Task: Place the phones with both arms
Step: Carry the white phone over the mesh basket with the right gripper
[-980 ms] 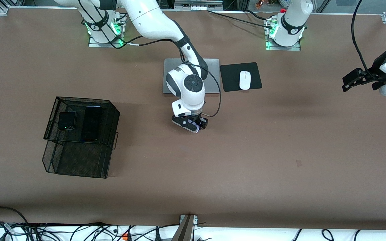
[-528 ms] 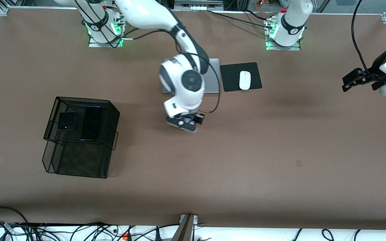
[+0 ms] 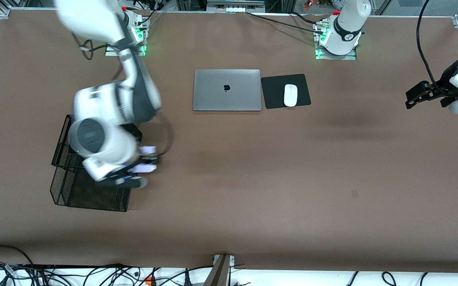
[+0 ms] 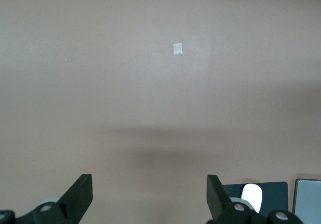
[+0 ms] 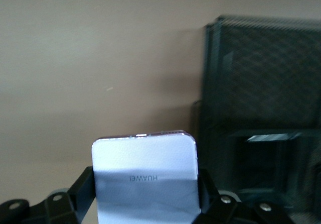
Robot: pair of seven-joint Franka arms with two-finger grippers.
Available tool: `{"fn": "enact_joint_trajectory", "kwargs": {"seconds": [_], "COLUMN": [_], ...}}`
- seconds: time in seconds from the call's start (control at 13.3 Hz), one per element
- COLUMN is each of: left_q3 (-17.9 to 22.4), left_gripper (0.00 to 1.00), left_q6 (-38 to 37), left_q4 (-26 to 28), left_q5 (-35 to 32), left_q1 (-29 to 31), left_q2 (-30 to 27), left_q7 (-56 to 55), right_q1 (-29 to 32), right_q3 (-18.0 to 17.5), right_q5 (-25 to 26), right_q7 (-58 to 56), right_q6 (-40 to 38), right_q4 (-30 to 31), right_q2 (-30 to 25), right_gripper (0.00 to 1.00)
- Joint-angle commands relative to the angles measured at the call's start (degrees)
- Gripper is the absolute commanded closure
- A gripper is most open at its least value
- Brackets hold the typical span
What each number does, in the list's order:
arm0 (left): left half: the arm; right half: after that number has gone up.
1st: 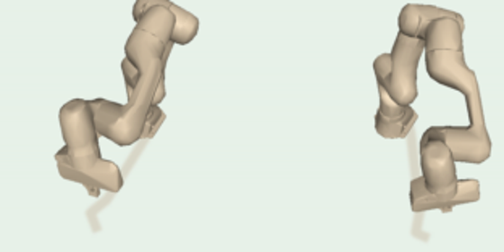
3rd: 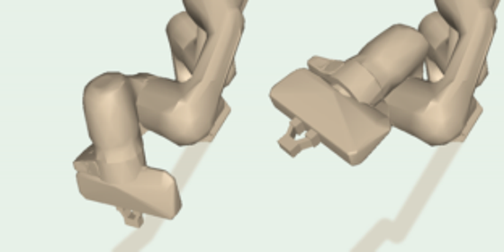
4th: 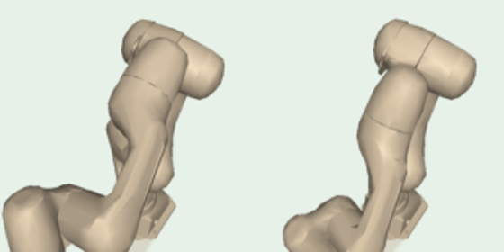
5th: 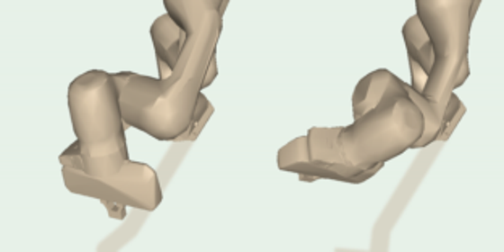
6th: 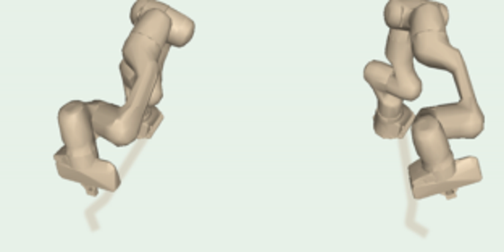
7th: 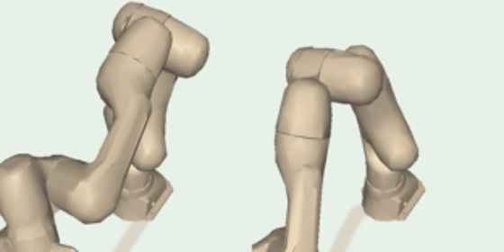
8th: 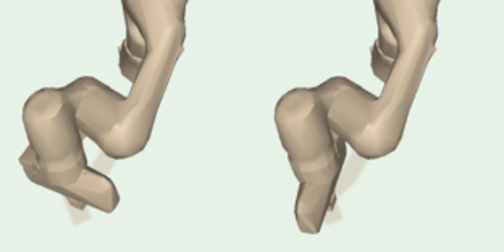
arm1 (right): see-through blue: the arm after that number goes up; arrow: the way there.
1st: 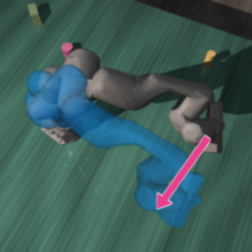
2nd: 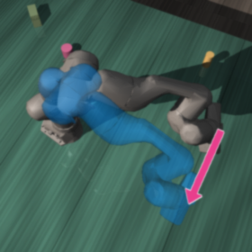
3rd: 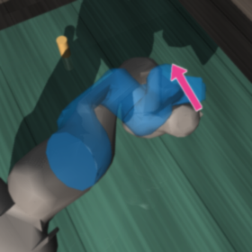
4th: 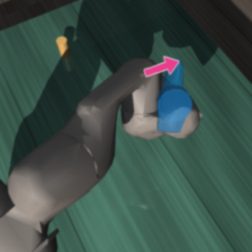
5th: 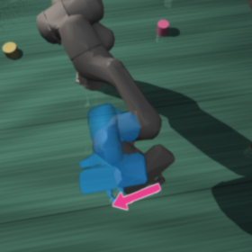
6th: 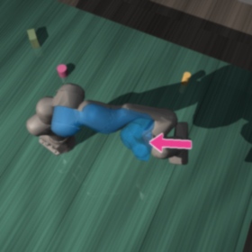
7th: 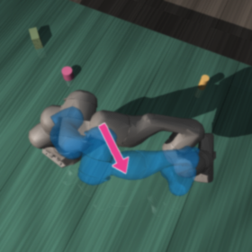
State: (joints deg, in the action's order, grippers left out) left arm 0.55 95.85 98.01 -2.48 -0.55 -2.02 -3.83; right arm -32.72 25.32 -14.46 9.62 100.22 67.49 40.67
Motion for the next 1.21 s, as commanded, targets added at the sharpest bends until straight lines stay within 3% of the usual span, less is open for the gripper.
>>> {"fn": "enact_joint_trajectory", "kwargs": {"seconds": [0.0,0.45,0.98,1.06,1.13], "left_q3": [0.15,-0.11,-0.73,-0.73,-0.73], "left_gripper": [0.0,0.0,0.0,0.0,0.0], "left_q6": [0.12,0.04,-0.75,-0.84,-0.84], "left_q4": [0.33,0.25,-0.1,-0.1,-0.19], "left_q5": [0.63,0.63,0.63,0.63,0.63], "left_q1": [-0.41,-0.5,0.02,0.11,0.11], "left_q2": [-0.44,-0.52,-0.52,-0.52,-0.52], "left_q7": [0.22,0.22,0.66,0.66,0.66], "right_q1": [6.77,14.52,15.58,15.75,16.63], "right_q3": [-1.94,-2.73,-2.64,-2.64,-2.64], "right_q5": [0.57,-1.26,-7.69,-8.12,-9.26], "right_q7": [-11.07,-29.72,-31.86,-31.76,-31.24], "right_q6": [2.51,17.8,18.52,18.34,18.08], "right_q4": [-2.09,-2.19,2.73,2.91,2.91], "right_q2": [0.72,6.08,9.78,9.69,9.69], "right_gripper": [0.8,0.8,0.78,0.69,0.34]}}
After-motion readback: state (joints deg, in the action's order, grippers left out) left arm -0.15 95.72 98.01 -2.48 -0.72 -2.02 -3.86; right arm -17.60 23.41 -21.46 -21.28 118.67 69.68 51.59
